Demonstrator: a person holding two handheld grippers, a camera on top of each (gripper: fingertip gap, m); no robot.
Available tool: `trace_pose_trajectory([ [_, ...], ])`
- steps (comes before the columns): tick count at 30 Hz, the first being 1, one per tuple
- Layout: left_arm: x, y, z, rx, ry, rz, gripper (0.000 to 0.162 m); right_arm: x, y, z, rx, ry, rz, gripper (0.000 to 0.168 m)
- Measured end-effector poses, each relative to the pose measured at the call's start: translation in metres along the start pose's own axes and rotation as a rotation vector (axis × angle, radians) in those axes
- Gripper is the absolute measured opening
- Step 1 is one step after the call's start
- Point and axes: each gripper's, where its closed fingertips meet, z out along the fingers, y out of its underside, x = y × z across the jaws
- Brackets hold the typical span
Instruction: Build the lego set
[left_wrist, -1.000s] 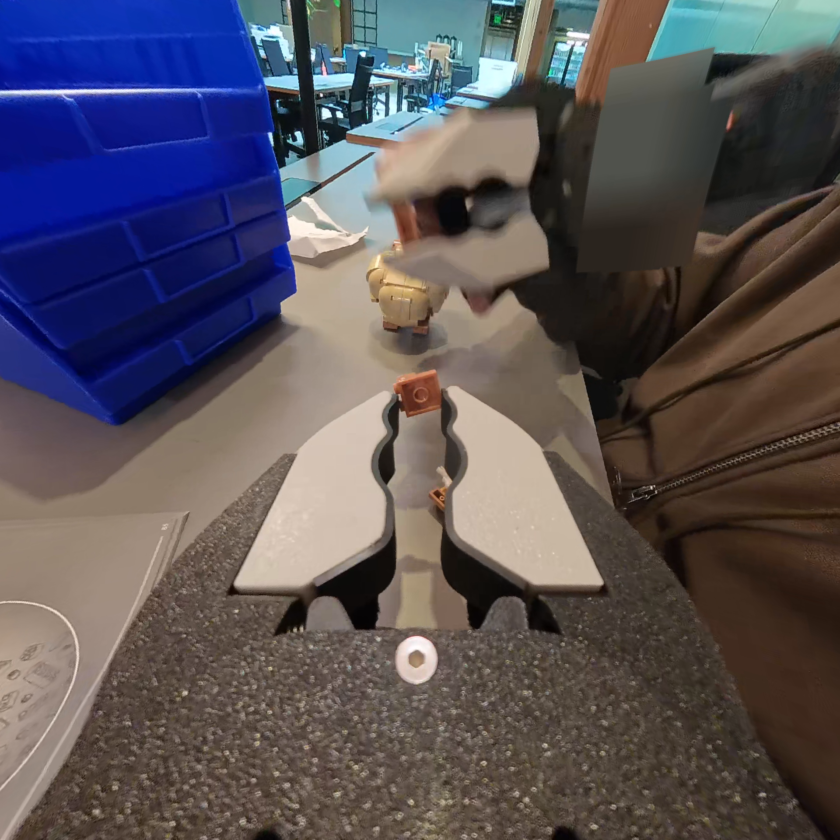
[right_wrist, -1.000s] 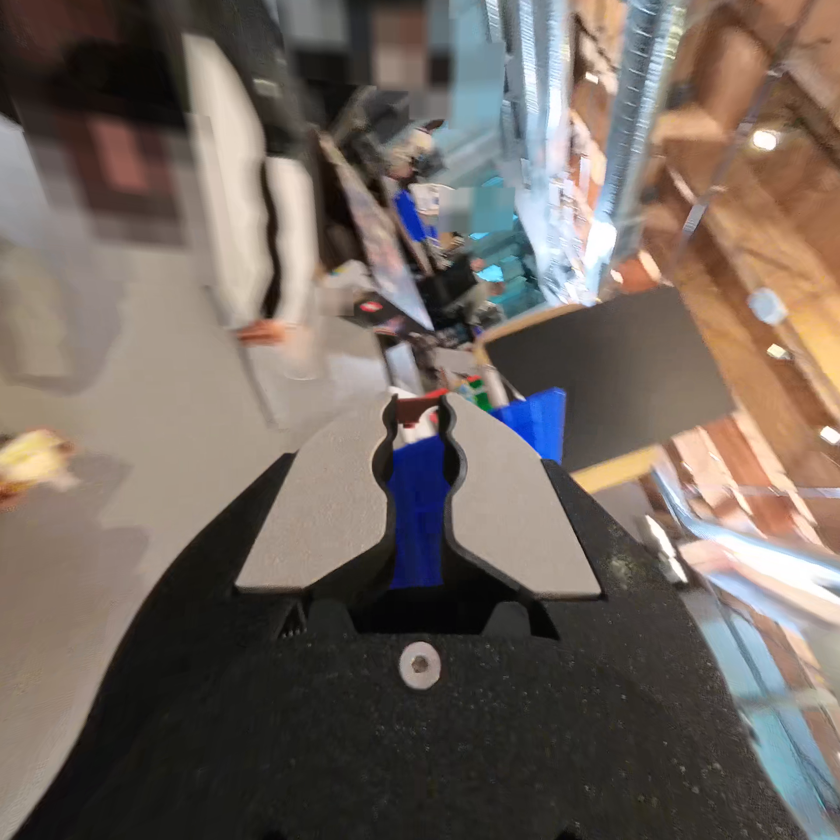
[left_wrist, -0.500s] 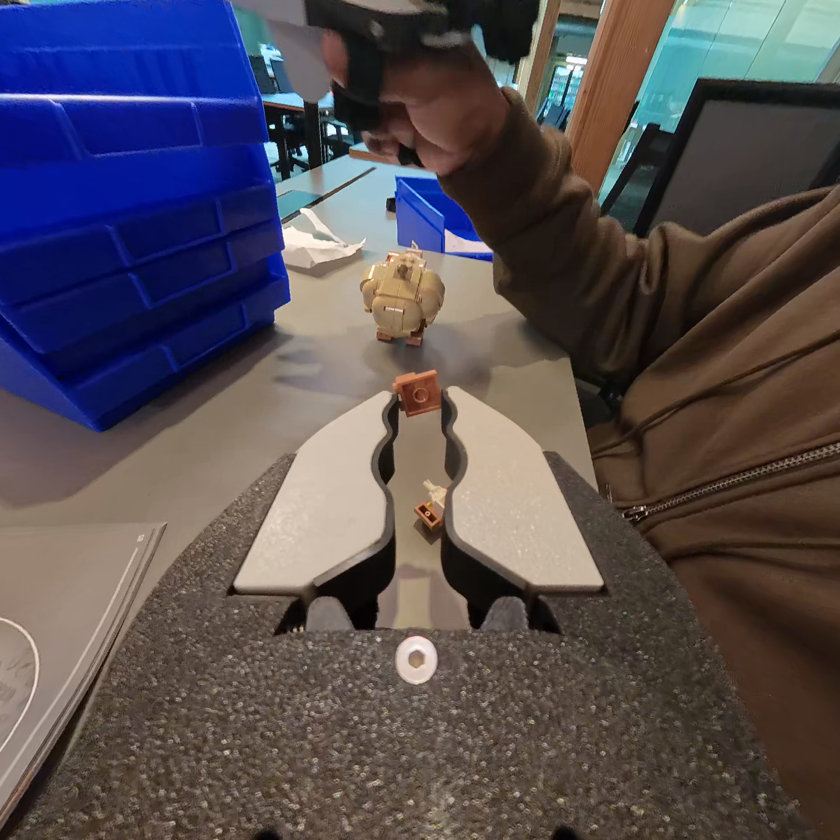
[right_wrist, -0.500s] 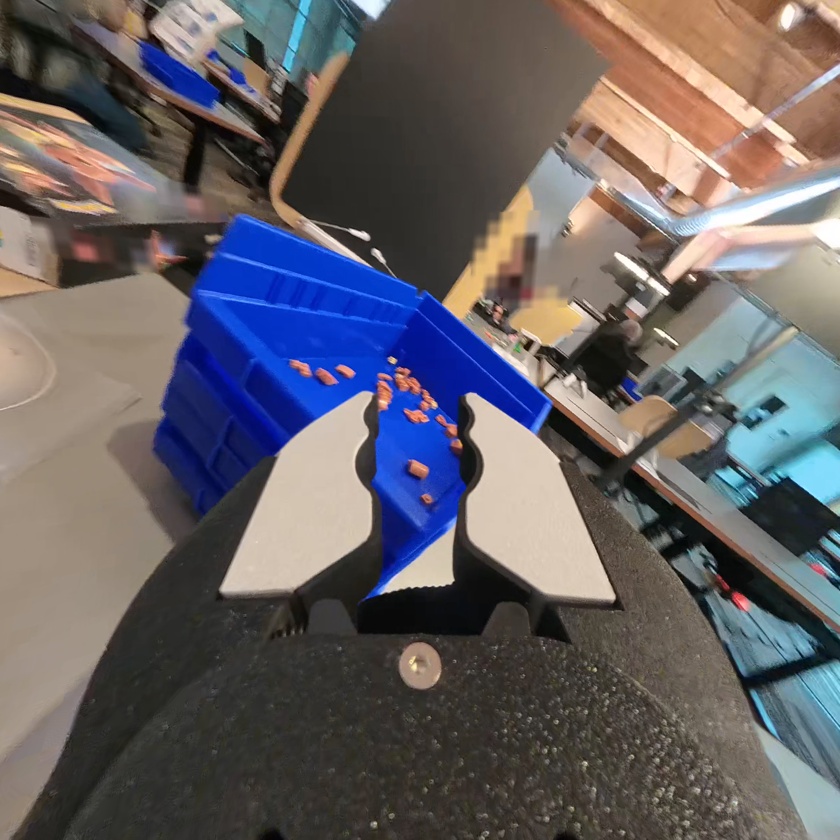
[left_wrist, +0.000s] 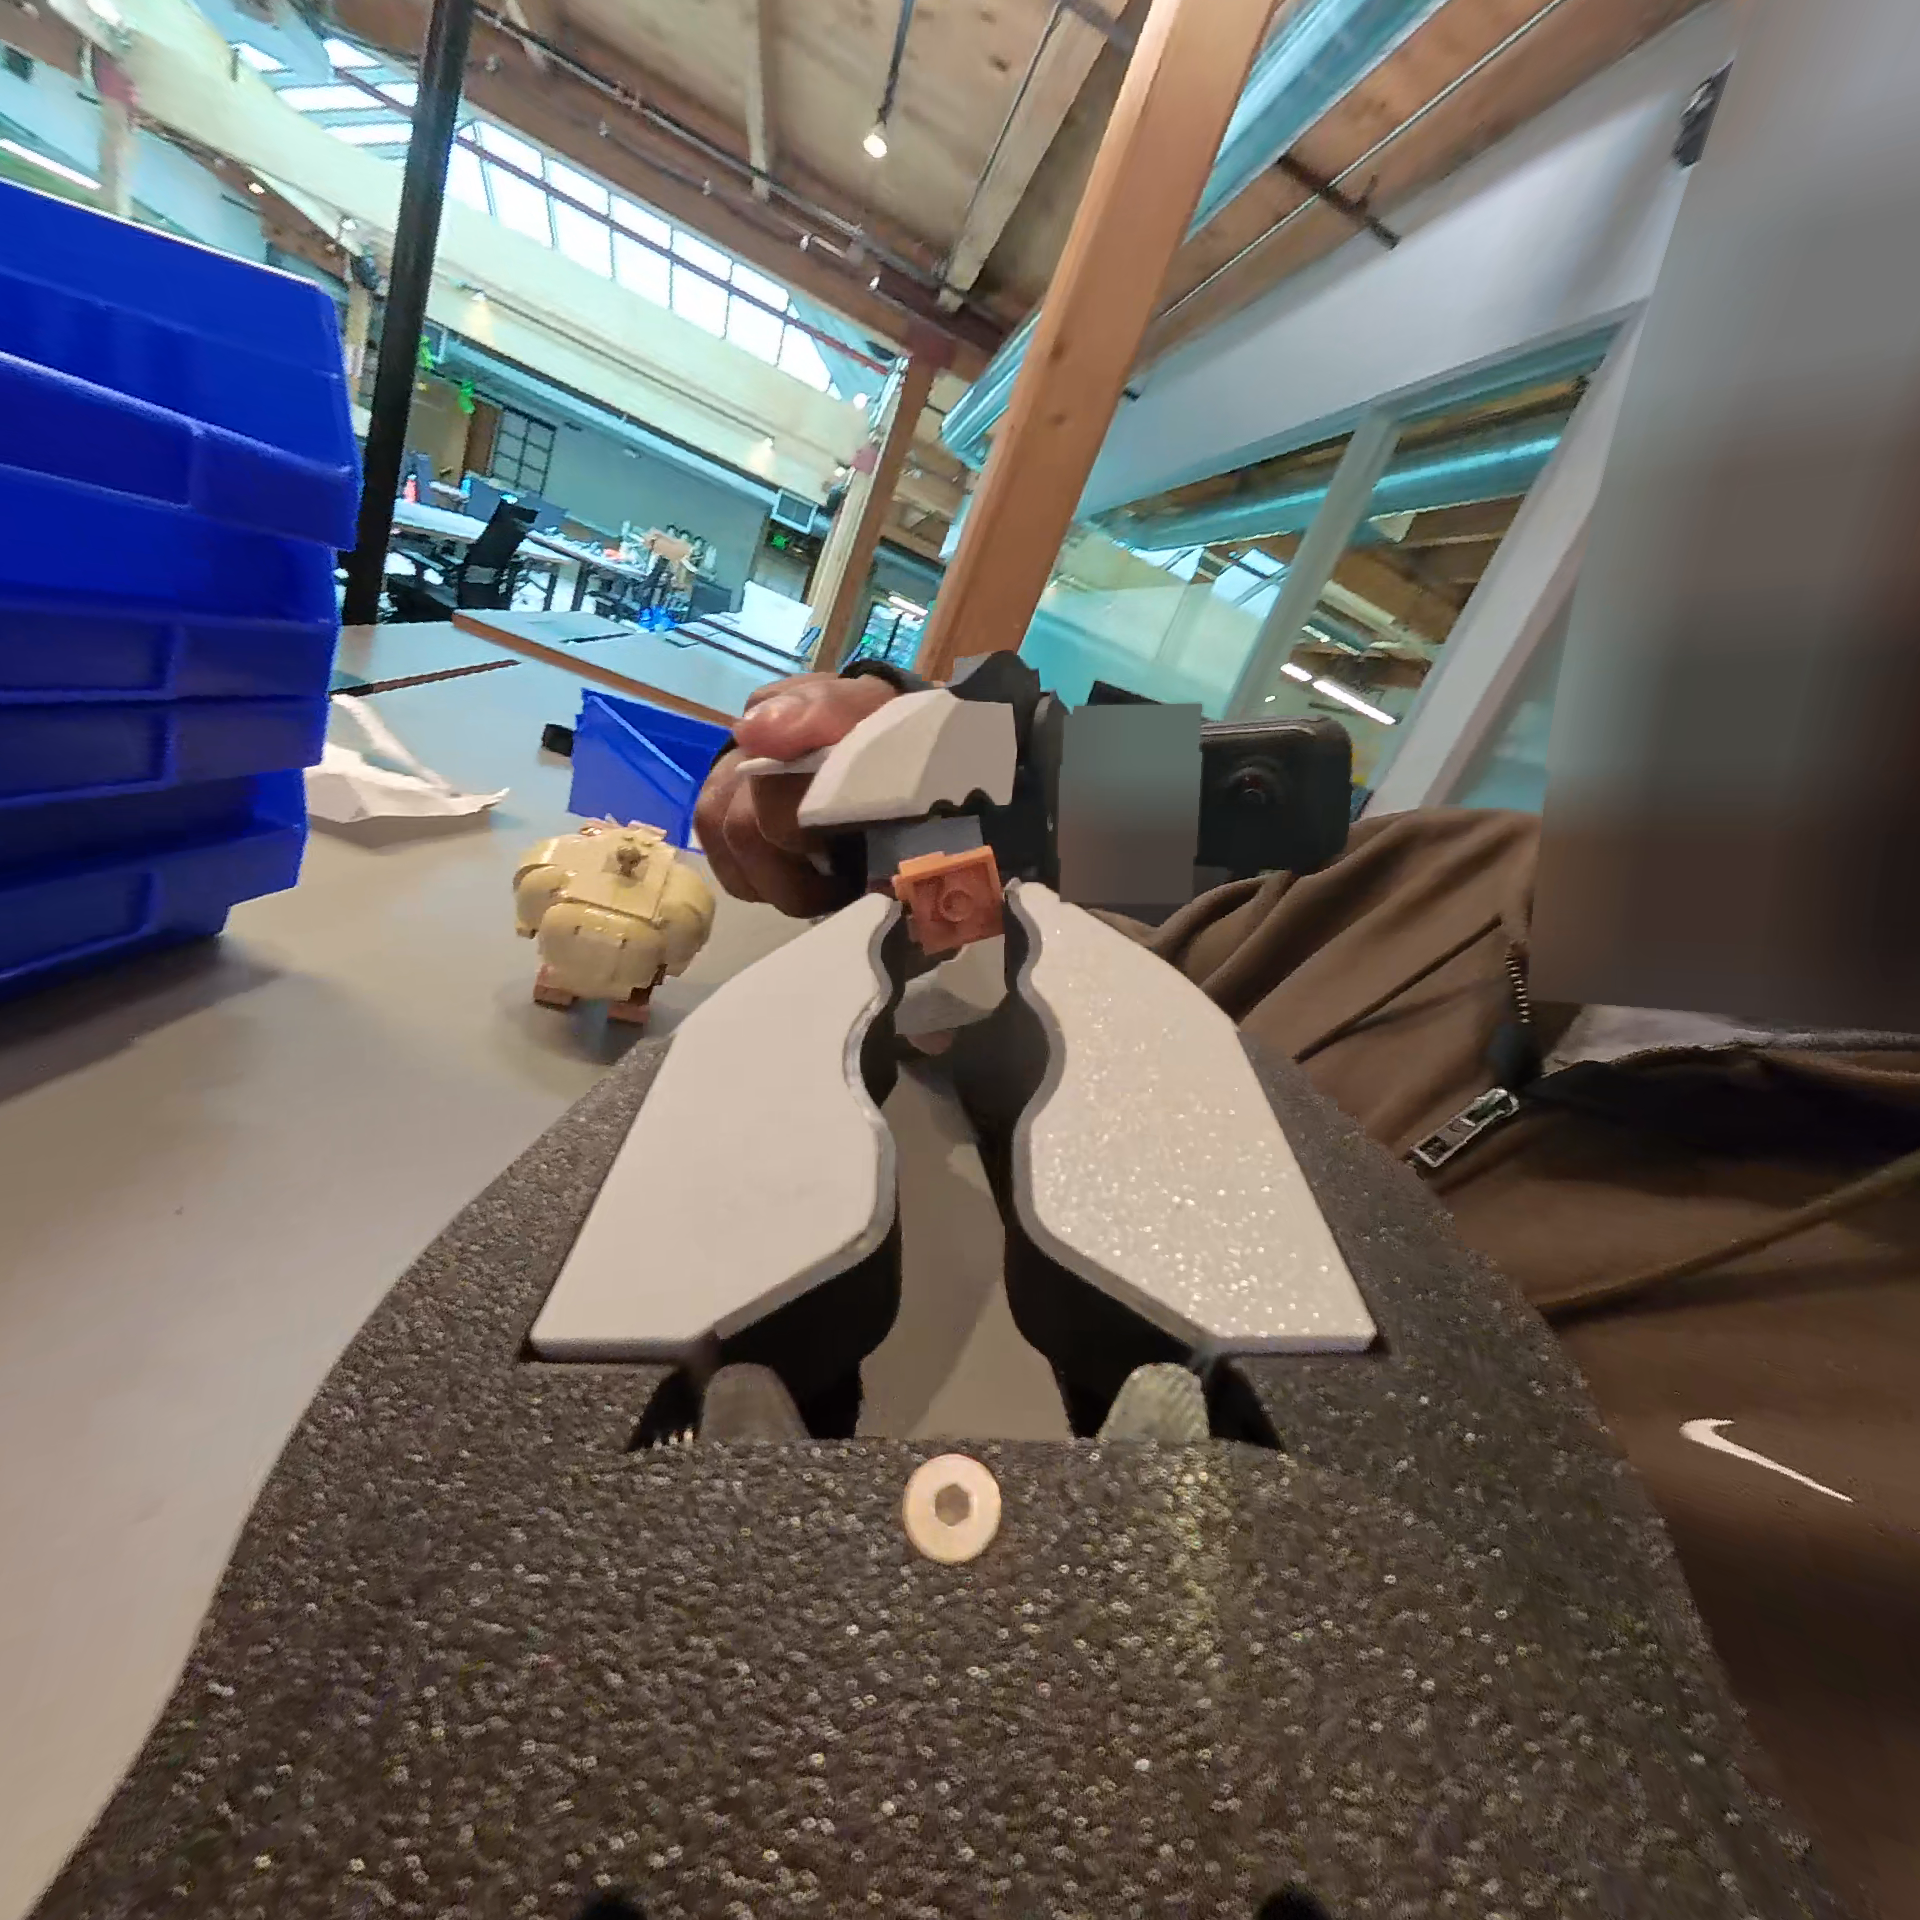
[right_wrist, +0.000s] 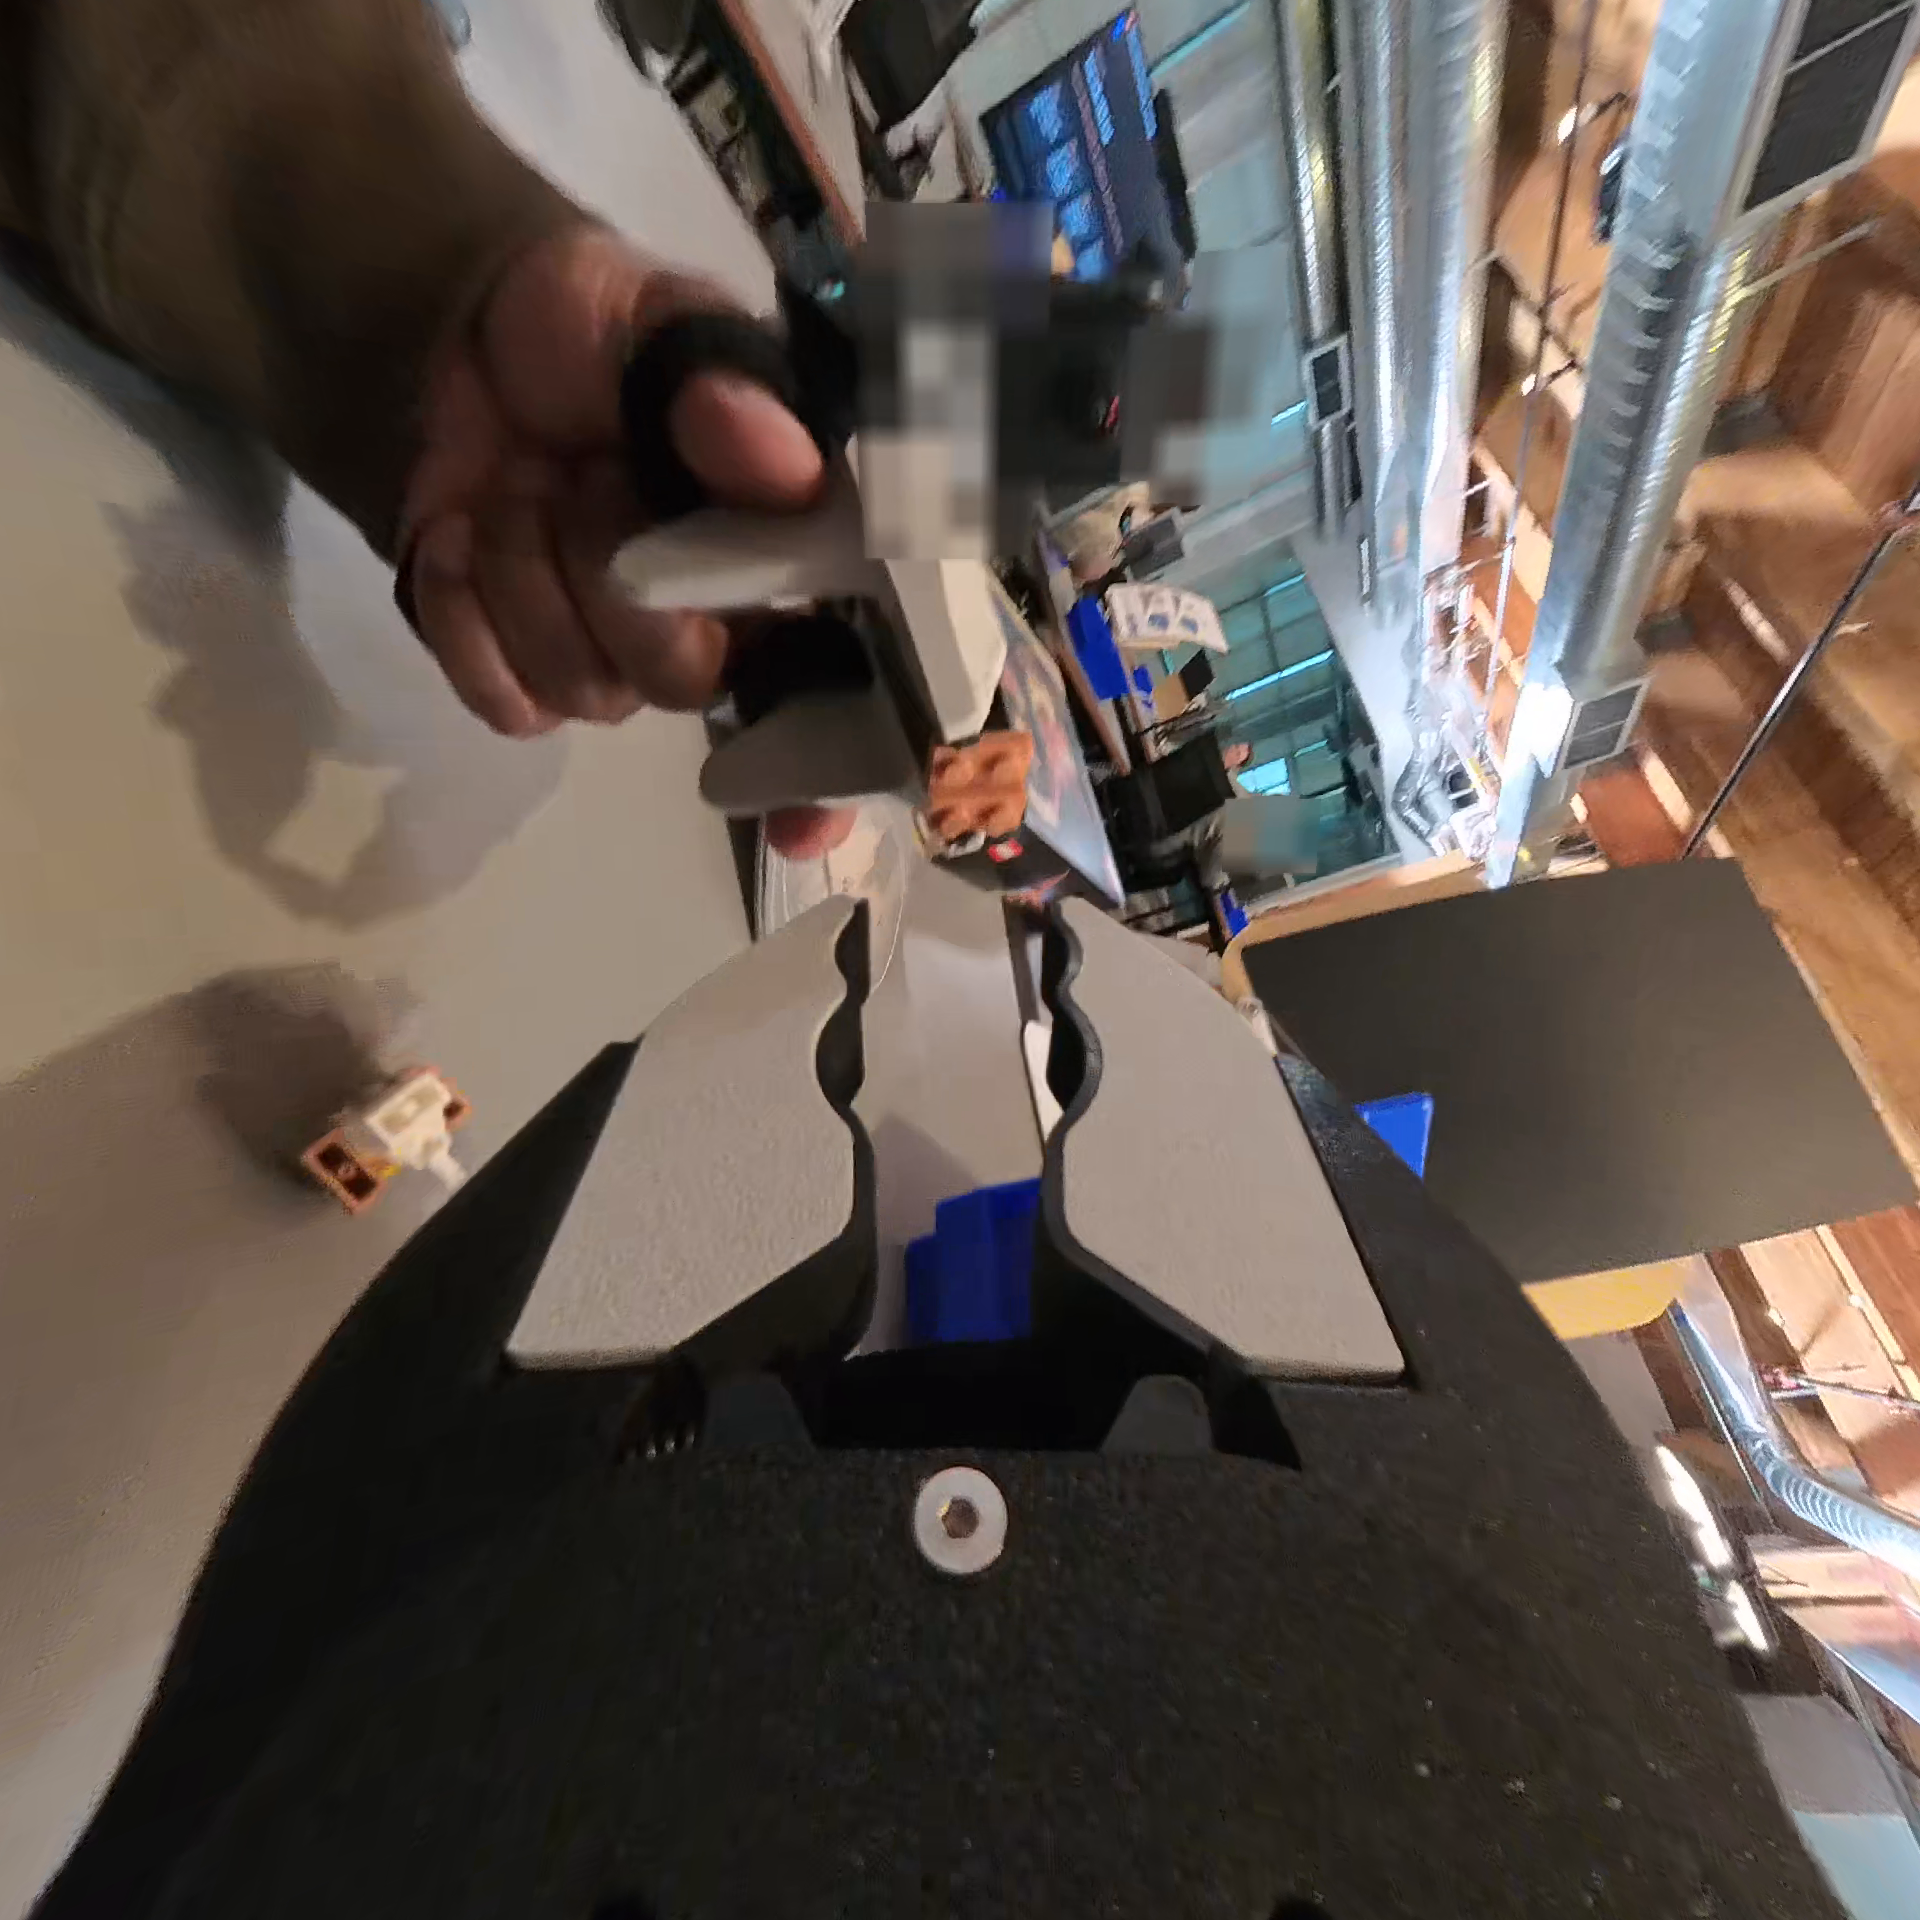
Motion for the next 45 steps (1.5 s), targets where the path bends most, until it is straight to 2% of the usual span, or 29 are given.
trace_pose_trajectory([
  [6,0.006,0.002,0.003,-0.005,0.043,-0.014,0.017,-0.001,-0.019,0.002,0.08,0.013,0.0,0.03],
  [8,0.004,0.004,0.004,-0.018,0.028,-0.012,0.017,-0.002,-0.024,0.001,0.1,0.013,-0.003,0.019],
  [11,-0.001,0.003,0.005,-0.008,-0.013,0.003,0.018,0.003,-0.019,0.002,0.079,0.018,-0.008,0.017],
  [14,-0.016,-0.003,0.0,0.023,-0.124,0.034,0.019,0.032,-0.001,0.002,0.025,0.085,0.005,0.017],
  [16,-0.022,-0.005,-0.003,0.03,-0.156,0.027,0.018,0.081,0.03,0.001,-0.087,0.239,0.043,0.017],
  [18,-0.024,-0.003,-0.003,0.017,-0.165,0.016,0.017,0.144,0.085,-0.01,-0.306,0.467,0.14,0.017],
  [19,-0.025,0.0,-0.003,-0.001,-0.175,0.025,0.016,0.165,0.118,-0.018,-0.423,0.529,0.225,0.019],
  [21,-0.028,0.006,-0.002,-0.048,-0.213,0.062,0.016,0.178,0.164,-0.021,-0.523,0.509,0.44,0.038],
  [23,-0.031,0.012,-0.001,-0.088,-0.241,0.087,0.016,0.18,0.181,-0.027,-0.498,0.508,0.59,0.04],
  [26,-0.034,0.017,0.0,-0.134,-0.269,0.1,0.016,0.171,0.177,-0.043,-0.476,0.5,0.594,0.038],
  [29,-0.04,0.029,-0.001,-0.221,-0.323,0.135,0.017,0.149,0.15,-0.054,-0.423,0.415,0.542,0.034],
  [31,-0.044,0.042,-0.004,-0.313,-0.356,0.157,0.021,0.111,0.122,-0.051,-0.352,0.247,0.527,0.032],
  [34,-0.052,0.063,-0.013,-0.467,-0.402,0.188,0.026,0.025,0.083,-0.04,-0.273,-0.114,0.536,0.029],
  [37,-0.053,0.085,-0.017,-0.599,-0.395,0.19,0.031,-0.05,0.058,-0.03,-0.232,-0.388,0.507,0.029],
  [40,-0.052,0.108,-0.019,-0.726,-0.378,0.199,0.035,-0.09,0.055,-0.018,-0.253,-0.51,0.457,0.032],
  [45,-0.057,0.137,-0.027,-0.908,-0.392,0.255,0.04,-0.11,0.066,-0.007,-0.295,-0.567,0.442,0.034],
])
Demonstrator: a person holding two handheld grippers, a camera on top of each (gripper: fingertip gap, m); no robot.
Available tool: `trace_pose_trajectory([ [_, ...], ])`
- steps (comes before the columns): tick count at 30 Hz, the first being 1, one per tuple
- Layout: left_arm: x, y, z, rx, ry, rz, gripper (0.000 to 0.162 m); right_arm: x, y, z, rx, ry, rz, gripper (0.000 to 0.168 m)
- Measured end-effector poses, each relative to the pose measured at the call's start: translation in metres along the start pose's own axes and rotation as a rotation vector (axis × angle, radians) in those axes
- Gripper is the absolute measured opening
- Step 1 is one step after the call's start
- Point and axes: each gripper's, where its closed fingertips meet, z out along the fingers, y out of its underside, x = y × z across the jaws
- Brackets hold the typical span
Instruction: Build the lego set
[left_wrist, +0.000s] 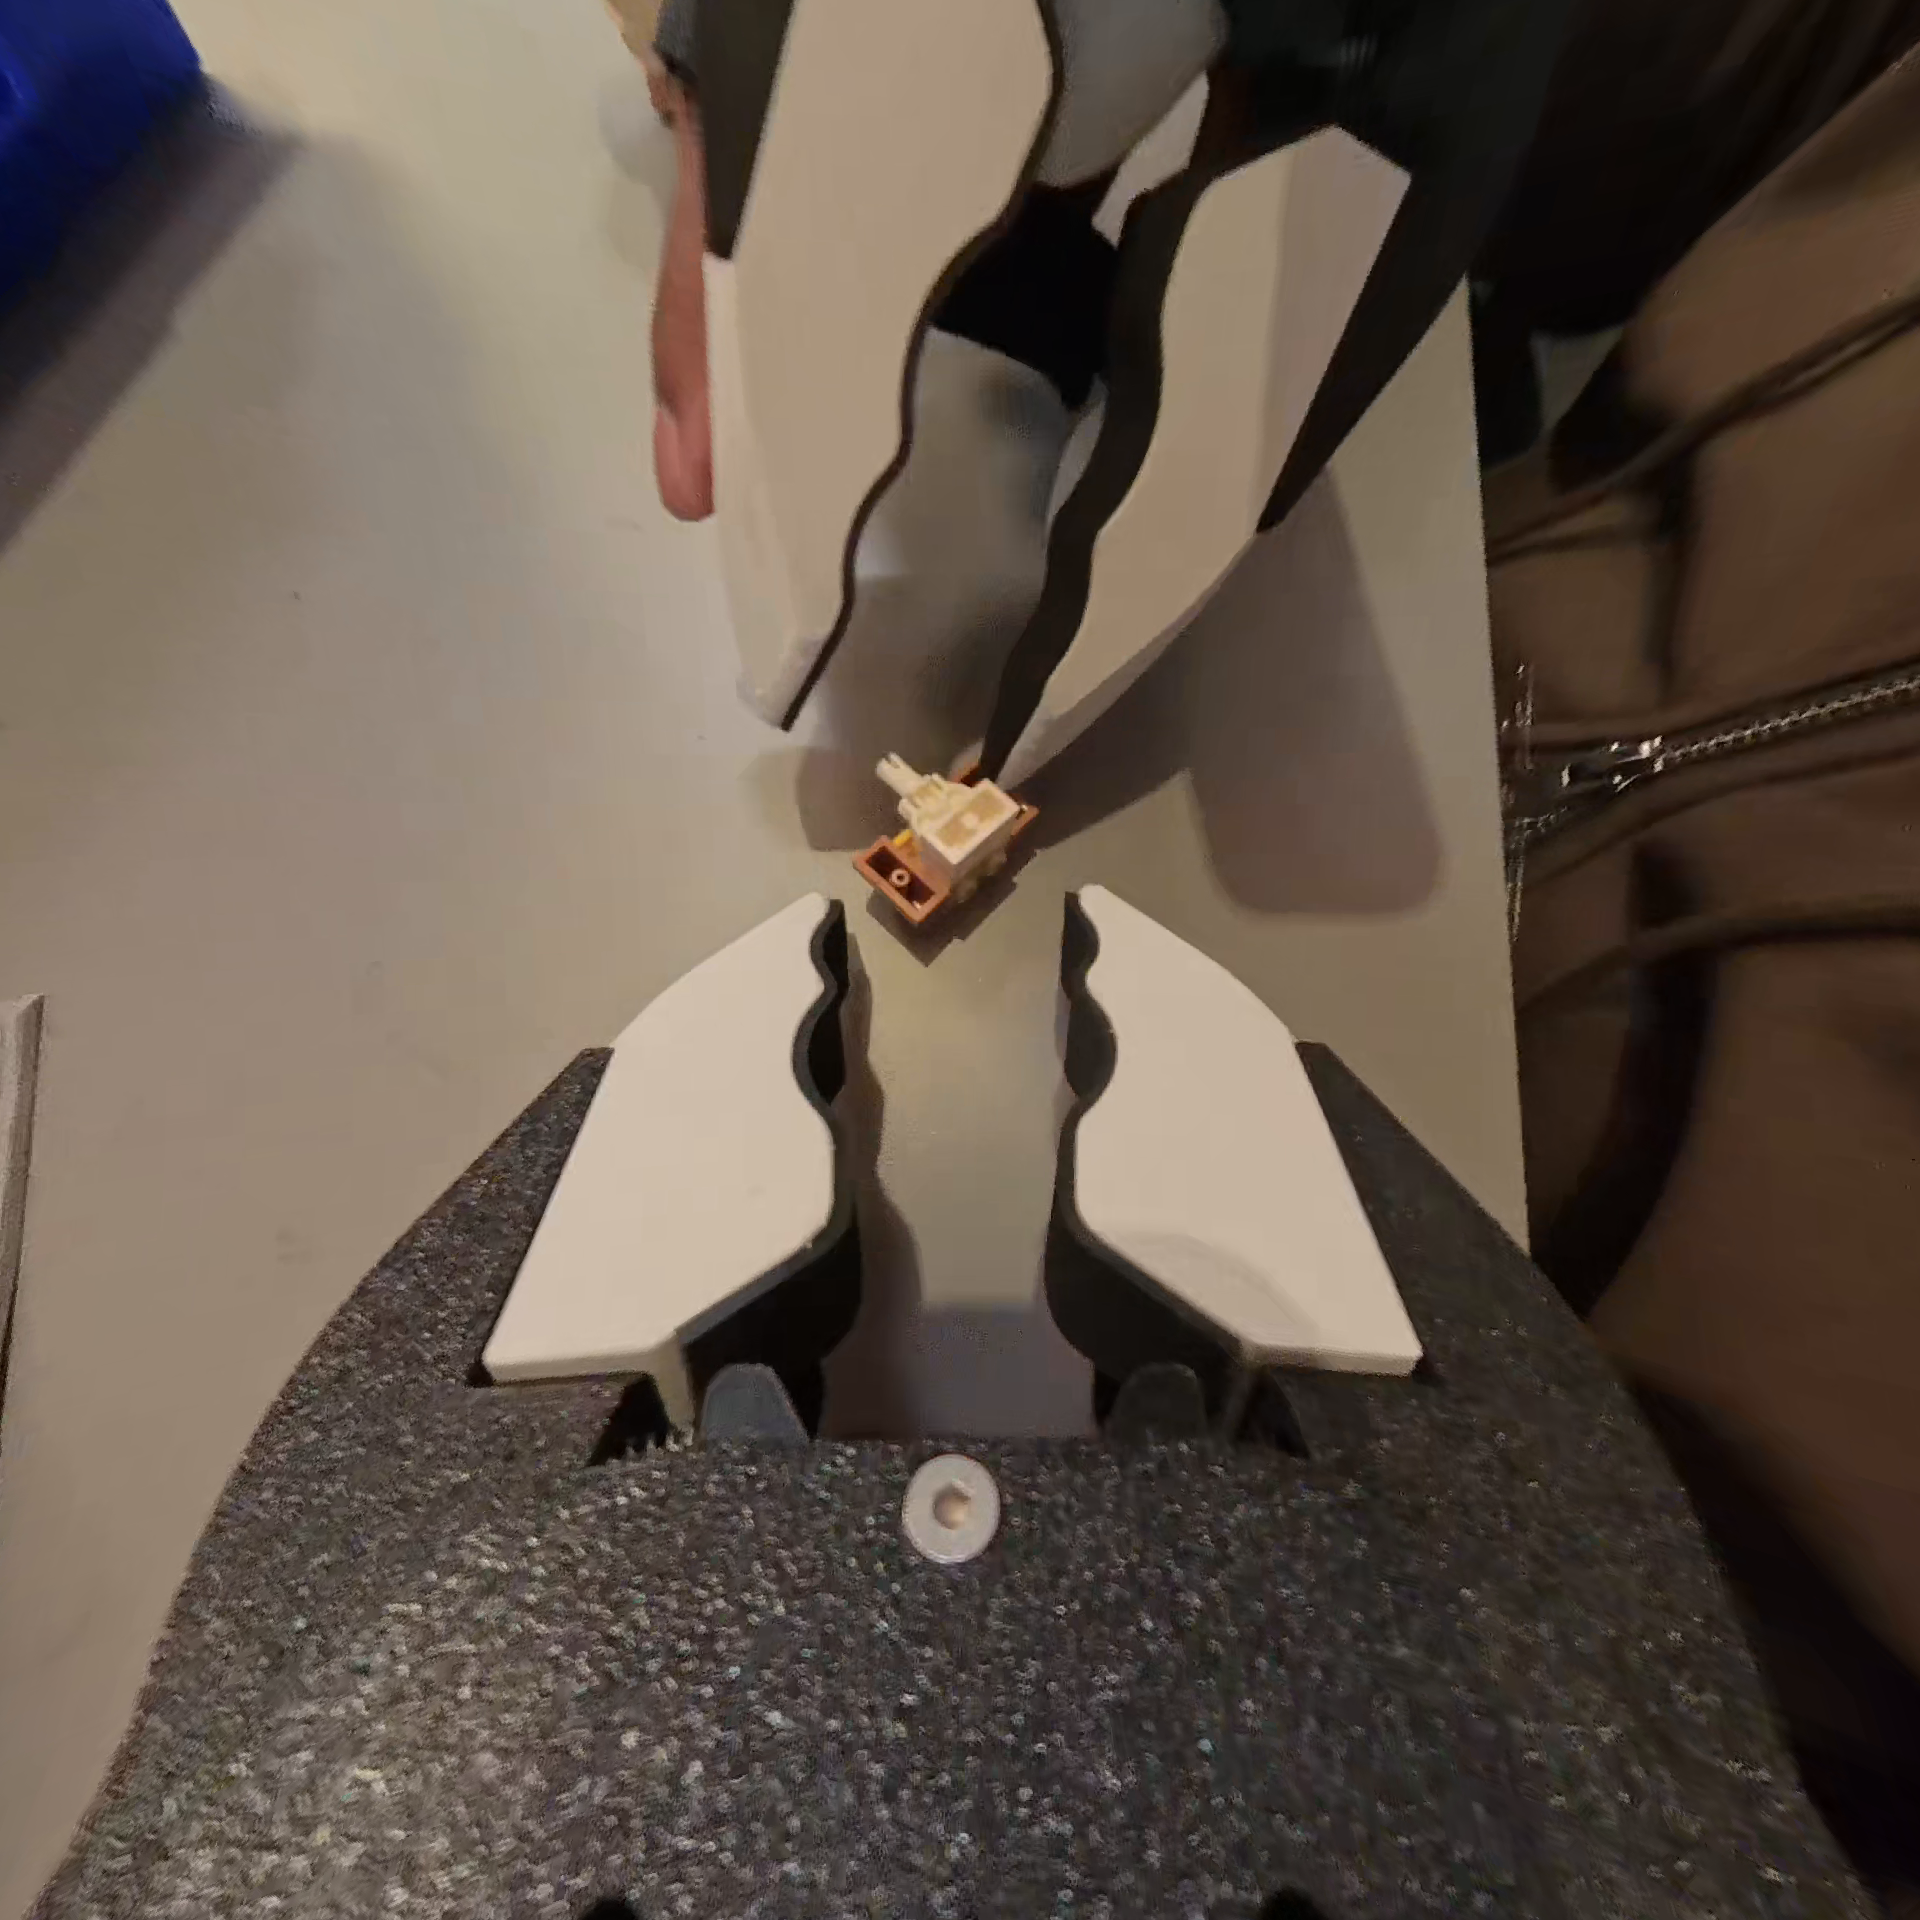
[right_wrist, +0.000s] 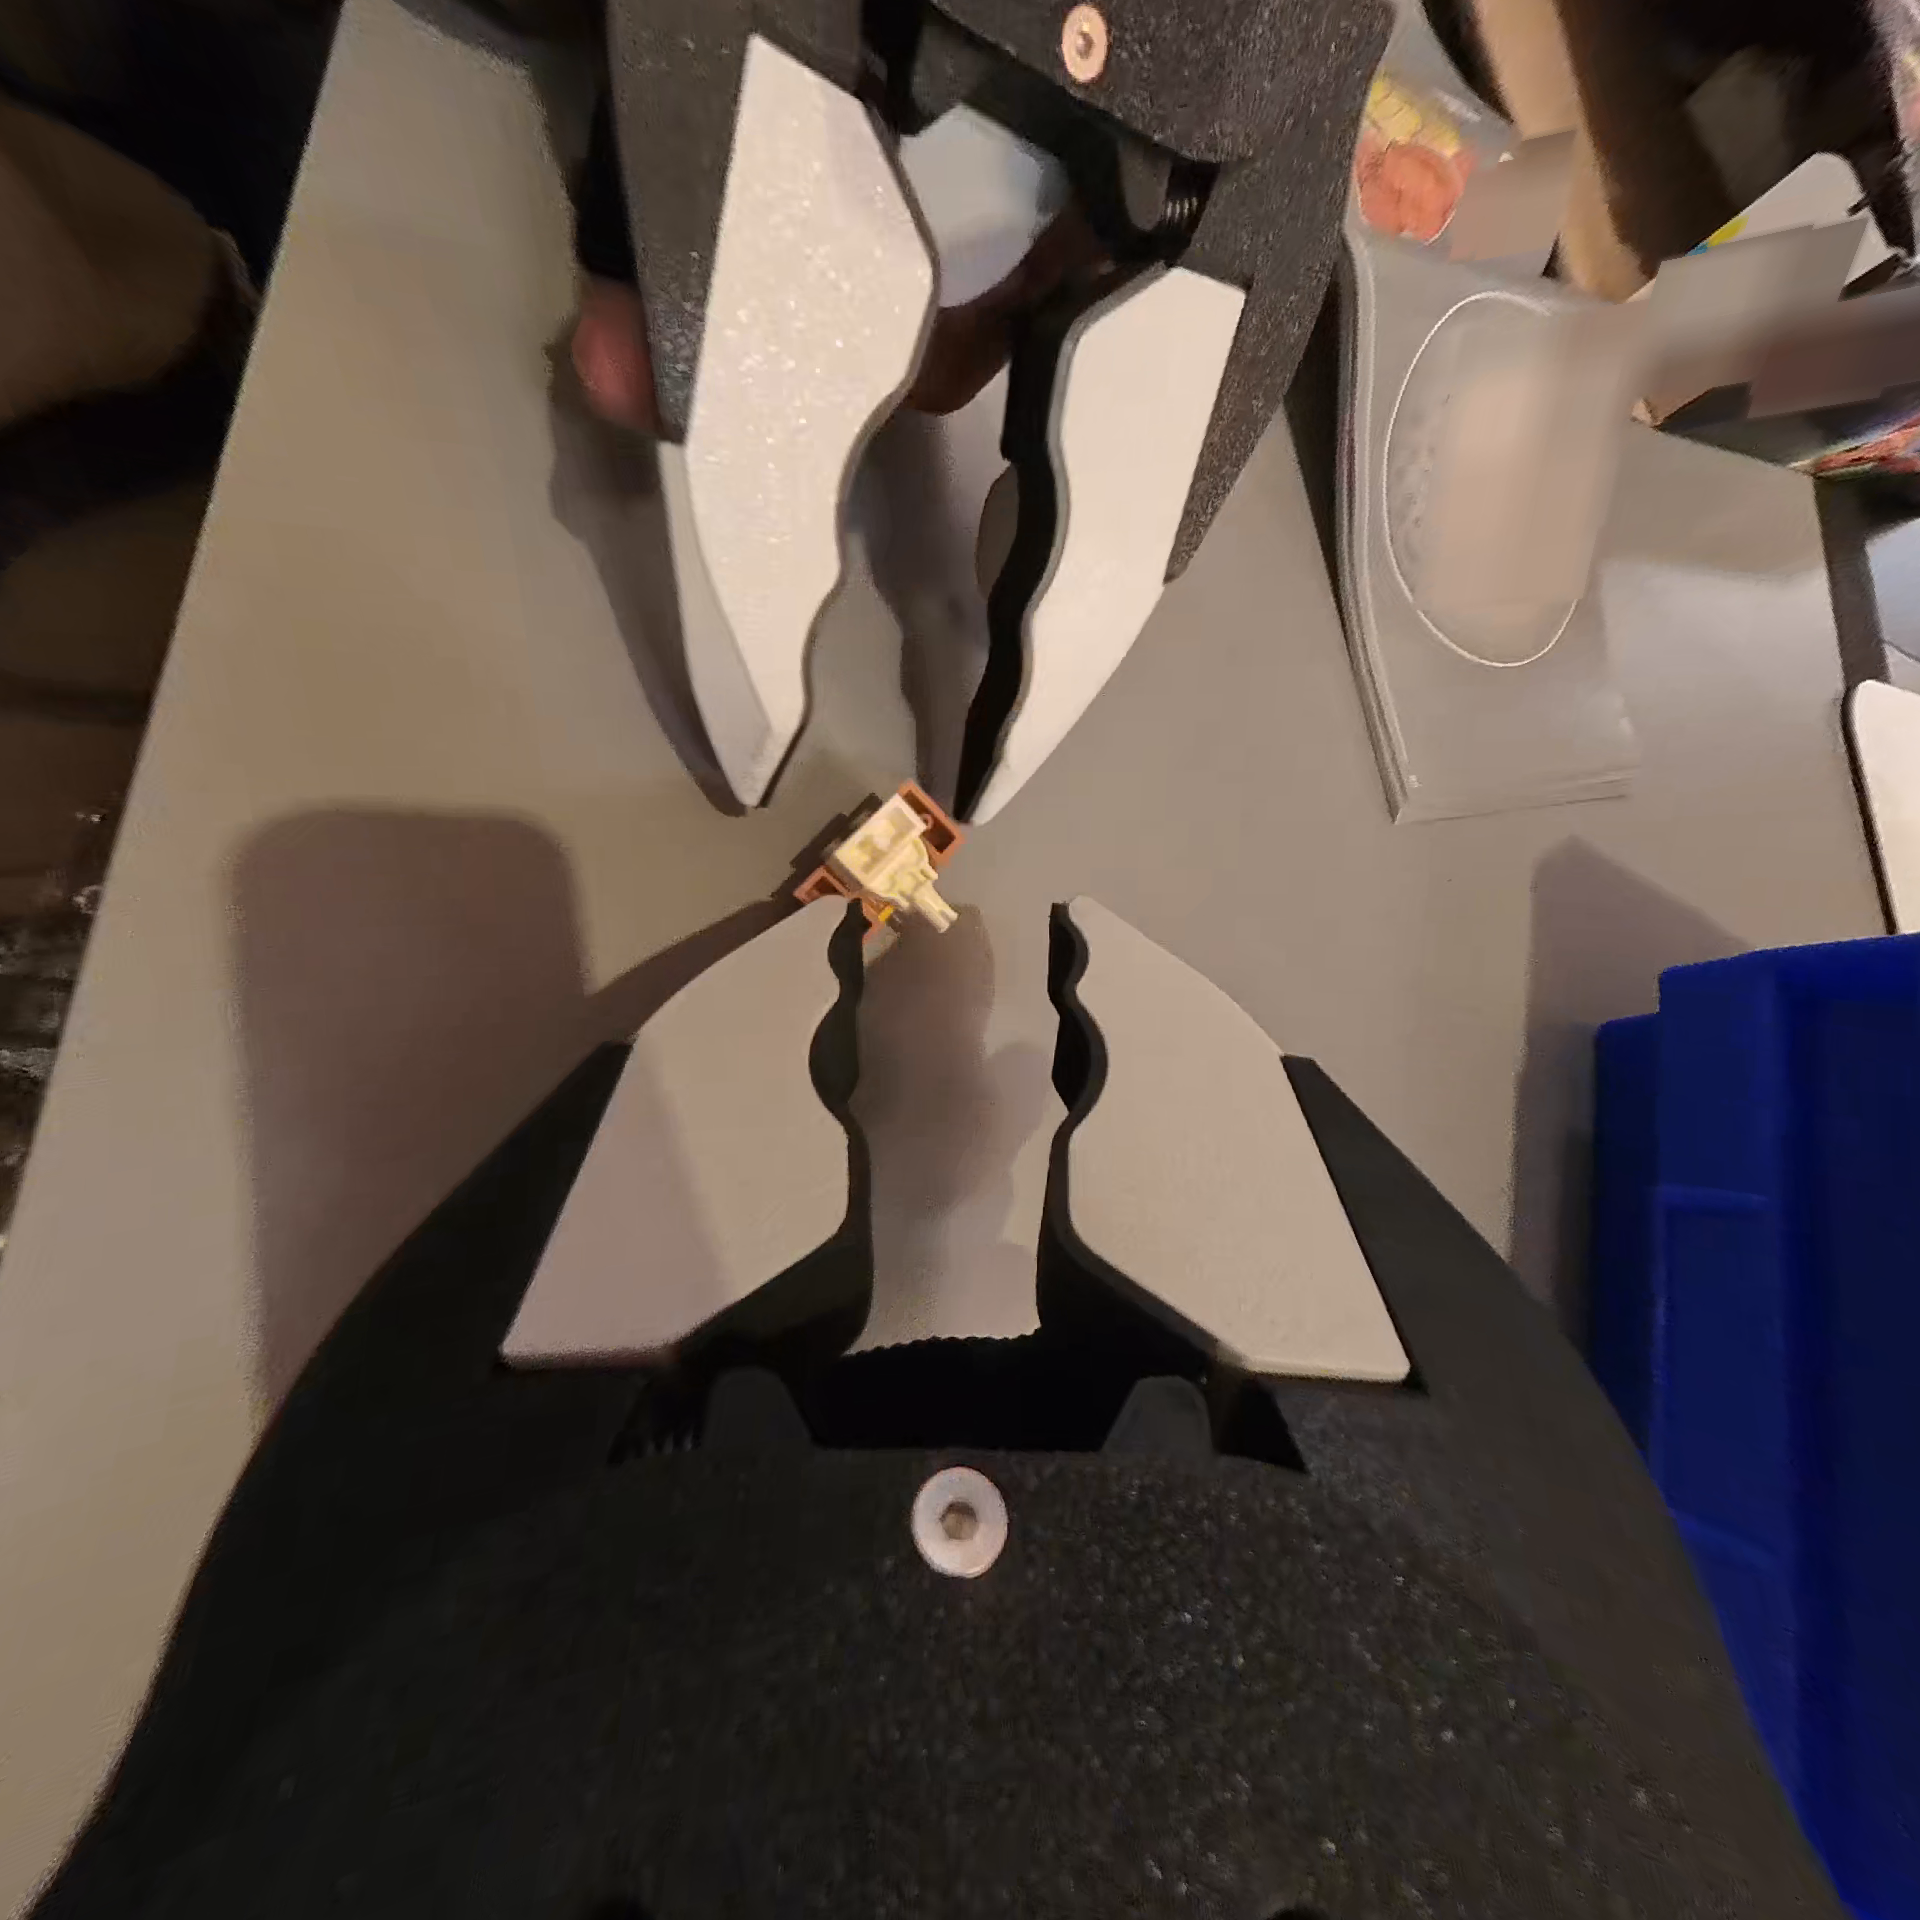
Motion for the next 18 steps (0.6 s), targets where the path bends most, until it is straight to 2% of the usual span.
trace_pose_trajectory([
  [4,-0.001,0.004,0.006,-0.04,-0.02,0.024,0.039,-0.008,0.005,0.007,-0.01,-0.045,0.002,0.031],
  [8,0.001,0.004,0.009,-0.053,-0.031,0.066,0.037,-0.014,0.004,0.011,-0.008,-0.038,-0.038,0.015],
  [12,0.0,0.001,0.009,-0.038,-0.041,0.073,0.032,-0.013,0.0,0.009,0.04,-0.02,-0.052,0.011],
  [14,-0.003,-0.003,0.007,-0.007,-0.053,0.066,0.031,-0.007,-0.002,0.003,0.076,-0.007,-0.023,0.009],
  [18,-0.014,-0.025,-0.006,0.134,-0.126,0.083,0.032,0.008,-0.019,-0.016,0.25,-0.005,0.123,0.008],
])
